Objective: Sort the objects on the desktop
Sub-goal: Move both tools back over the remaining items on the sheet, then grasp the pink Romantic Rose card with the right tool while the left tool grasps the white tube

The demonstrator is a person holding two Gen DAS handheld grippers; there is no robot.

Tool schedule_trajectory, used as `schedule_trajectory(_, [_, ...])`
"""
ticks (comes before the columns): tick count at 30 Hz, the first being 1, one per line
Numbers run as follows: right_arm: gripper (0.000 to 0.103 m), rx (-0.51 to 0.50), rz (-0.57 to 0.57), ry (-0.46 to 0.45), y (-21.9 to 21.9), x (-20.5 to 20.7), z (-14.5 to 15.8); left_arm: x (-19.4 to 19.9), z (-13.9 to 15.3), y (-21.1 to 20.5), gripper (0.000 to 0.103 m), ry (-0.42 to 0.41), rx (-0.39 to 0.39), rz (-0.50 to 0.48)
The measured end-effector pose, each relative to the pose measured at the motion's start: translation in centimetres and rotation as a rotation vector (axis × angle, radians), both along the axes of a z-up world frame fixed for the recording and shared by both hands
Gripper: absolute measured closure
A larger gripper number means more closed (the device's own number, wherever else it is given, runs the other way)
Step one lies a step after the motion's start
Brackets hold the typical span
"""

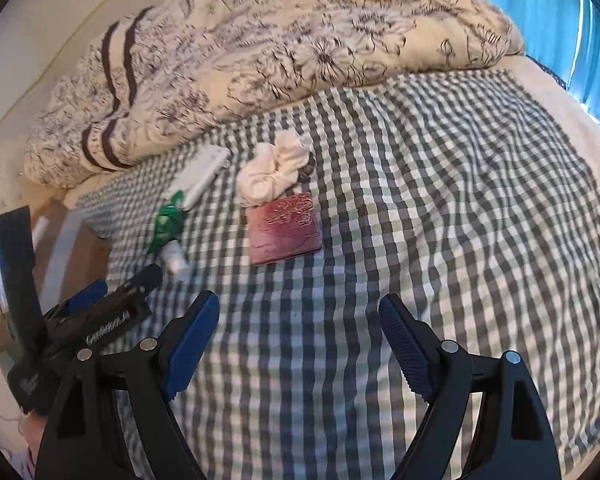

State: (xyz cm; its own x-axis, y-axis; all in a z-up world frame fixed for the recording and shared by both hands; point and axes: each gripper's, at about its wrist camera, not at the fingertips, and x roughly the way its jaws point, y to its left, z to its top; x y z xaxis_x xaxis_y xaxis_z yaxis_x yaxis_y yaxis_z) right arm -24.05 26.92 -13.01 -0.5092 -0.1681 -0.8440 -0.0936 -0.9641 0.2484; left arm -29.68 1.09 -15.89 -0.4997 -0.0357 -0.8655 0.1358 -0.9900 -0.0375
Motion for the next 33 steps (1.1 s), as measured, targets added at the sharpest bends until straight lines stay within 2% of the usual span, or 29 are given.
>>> schedule_trajectory(4, [0.021,0.023,0.009,-0.021,-0.2,-2.5,-1.7,-2.4,-2.8,-0.5,0.008,-0.039,0.049,0.033])
schedule_trajectory(7, [0.021,0.036,0.034,-0.031,-1.0,-4.6,-2.8,-3.6,-4.7,-0.6,0.008,-0.065,0.037,0.027])
schedule_trajectory(10, [0.021,0.040,0.068,-0.047,-2.2,-6.5,-4.1,-3.8,-4.9,-0.1,0.010,-0.032,-0.003,-0.020])
schedule_trajectory(12, [0.021,0.050,0.093,-0.071,-3.1,-7.8,-5.3,-3.9,-4.6,0.0,0.022,-0.031,-0.015,-0.076])
schedule_trajectory(14, [0.020,0.084,0.110,-0.119,-3.9,-8.9,-6.9,-3.6,-4.6,-0.5,0.058,-0.029,-0.016,-0.083])
schedule_trajectory(16, [0.012,0.119,0.121,-0.112,-4.6,-9.5,-7.4,-3.3,-4.9,-1.1,0.074,-0.040,-0.012,-0.076])
schedule_trajectory(17, [0.007,0.138,0.131,-0.107,-5.1,-9.8,-7.6,-3.1,-5.1,-1.5,0.076,-0.043,0.001,-0.075])
schedule_trajectory(20, [0.009,0.225,0.138,-0.108,-6.3,-10.2,-8.2,-2.4,-5.4,-1.7,0.076,-0.045,0.001,-0.069])
schedule_trajectory(22, [0.031,0.232,0.127,-0.092,-6.2,-9.5,-7.7,-1.2,-5.2,-1.5,0.076,-0.034,-0.007,-0.076])
schedule_trajectory(28, [0.032,0.134,0.101,-0.094,-4.0,-5.6,-6.0,1.4,-2.3,-1.3,0.077,0.013,-0.056,-0.103])
schedule_trajectory(33, [0.032,0.070,0.089,-0.066,-2.4,-1.5,-2.6,3.6,0.9,-0.8,0.077,0.059,-0.078,-0.142])
